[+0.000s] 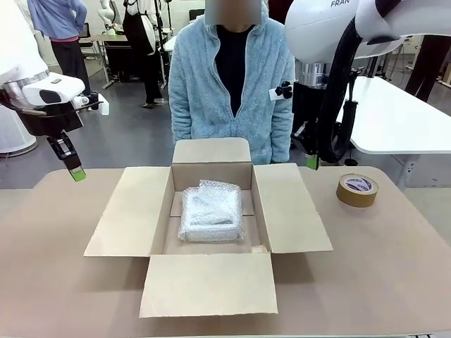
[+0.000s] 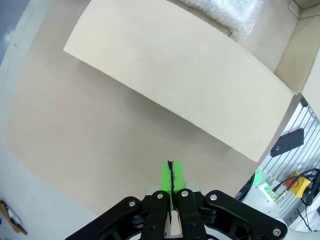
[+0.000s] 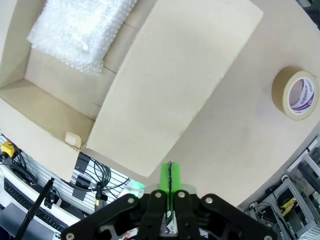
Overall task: Wrap the clocks to prevent damage.
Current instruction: Once the human has placed the objects inside and stepped back, release both hands from the side flaps of the Package Box.
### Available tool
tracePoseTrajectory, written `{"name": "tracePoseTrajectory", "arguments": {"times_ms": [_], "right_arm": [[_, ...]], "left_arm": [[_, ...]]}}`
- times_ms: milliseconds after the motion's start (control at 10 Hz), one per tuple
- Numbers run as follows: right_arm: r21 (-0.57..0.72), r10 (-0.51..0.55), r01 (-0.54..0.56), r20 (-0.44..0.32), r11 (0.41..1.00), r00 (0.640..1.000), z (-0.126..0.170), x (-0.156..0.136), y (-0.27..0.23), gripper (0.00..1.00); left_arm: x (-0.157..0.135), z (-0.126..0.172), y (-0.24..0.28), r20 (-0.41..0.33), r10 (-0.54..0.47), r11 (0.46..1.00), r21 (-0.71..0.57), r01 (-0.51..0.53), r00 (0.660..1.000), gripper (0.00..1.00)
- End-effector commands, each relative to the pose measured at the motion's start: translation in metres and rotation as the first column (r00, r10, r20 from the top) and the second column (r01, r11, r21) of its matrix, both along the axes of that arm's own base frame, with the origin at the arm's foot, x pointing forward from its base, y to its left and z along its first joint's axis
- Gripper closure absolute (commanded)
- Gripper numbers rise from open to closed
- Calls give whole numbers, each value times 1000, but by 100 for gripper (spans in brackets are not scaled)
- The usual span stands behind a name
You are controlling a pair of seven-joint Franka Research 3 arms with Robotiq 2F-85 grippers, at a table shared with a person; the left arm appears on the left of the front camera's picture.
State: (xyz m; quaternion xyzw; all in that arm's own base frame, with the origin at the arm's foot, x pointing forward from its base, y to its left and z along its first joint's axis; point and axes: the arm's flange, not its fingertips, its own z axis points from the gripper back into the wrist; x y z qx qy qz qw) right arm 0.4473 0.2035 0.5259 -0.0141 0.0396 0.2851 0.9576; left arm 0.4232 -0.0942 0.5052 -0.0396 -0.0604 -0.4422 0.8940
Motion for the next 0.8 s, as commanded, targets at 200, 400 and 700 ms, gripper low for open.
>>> {"name": "tracePoseTrajectory", "arguments": {"times_ms": [200,400,700], "right_arm": [[13,-21,21,17,1000,1000,-4,-6,0,99],[0,0,0,0,1000,1000,-1,-1,0,99],[33,482,-482,8,875,876,20,-17,-74,99]], "left_arm": [[3,0,-2,18,4,1000,10,-4,1000,100],[0,0,-1,2,-1,1000,0,1,1000,100],[-4,22,35,-57,-357,934,-5,357,932,100]]}}
